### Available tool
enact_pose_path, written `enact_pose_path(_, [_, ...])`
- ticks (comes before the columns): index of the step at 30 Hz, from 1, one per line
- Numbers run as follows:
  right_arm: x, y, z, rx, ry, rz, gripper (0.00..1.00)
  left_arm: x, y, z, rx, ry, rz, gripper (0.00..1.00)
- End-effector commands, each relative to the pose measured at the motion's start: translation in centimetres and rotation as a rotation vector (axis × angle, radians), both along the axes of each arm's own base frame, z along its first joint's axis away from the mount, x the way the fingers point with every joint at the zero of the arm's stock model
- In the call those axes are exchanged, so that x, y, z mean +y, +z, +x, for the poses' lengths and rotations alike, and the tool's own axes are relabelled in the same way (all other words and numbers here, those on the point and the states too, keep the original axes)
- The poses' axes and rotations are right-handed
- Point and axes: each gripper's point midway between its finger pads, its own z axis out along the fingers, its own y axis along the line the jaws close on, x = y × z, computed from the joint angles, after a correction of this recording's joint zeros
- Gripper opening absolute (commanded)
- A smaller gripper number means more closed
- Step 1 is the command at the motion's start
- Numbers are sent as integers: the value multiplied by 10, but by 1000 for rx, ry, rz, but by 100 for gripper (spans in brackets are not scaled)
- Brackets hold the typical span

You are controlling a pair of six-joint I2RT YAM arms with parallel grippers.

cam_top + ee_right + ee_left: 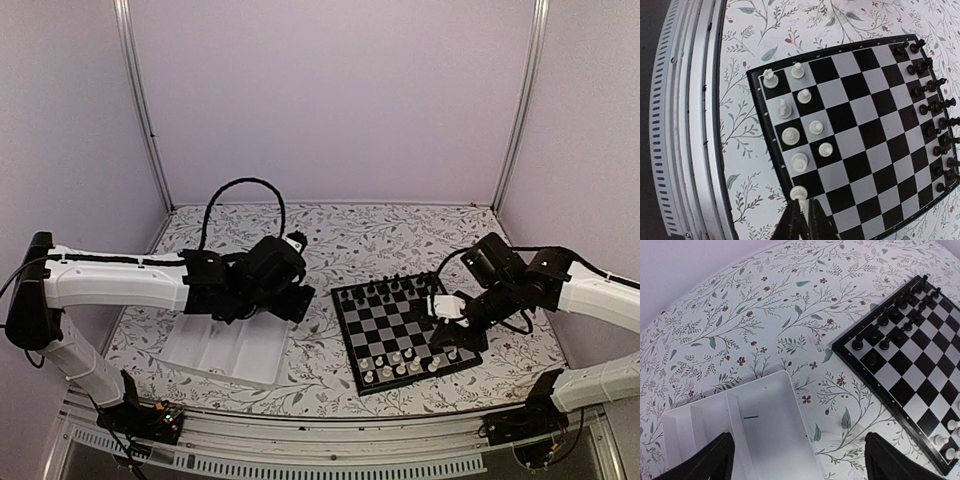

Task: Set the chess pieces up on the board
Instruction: Adjust the chess piece on the chessboard.

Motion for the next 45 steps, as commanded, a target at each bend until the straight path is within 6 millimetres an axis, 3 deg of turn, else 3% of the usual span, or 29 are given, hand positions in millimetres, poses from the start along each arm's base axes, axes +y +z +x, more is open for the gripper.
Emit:
enact_pose_path(1, [-28,-7,-34,44,83,-65,3,7,8,3,-13,31,17,92])
enact_pose_path(8, [-38,-32,-49,66,184,-129,0,15,8,3,-14,60,34,92])
enact_pose_path(21, [-30,-61,-26,37,163,-177,0,20,2,3,-11,70,66,92])
enact_pose_path(26, [-27,-64,-14,-5,143,-189,0,20,-1,4,-12,69,81,92])
enact_pose_path(45, [-26,-77,-10,-2,145,-206,0,11,-13,6,9,57,95,93])
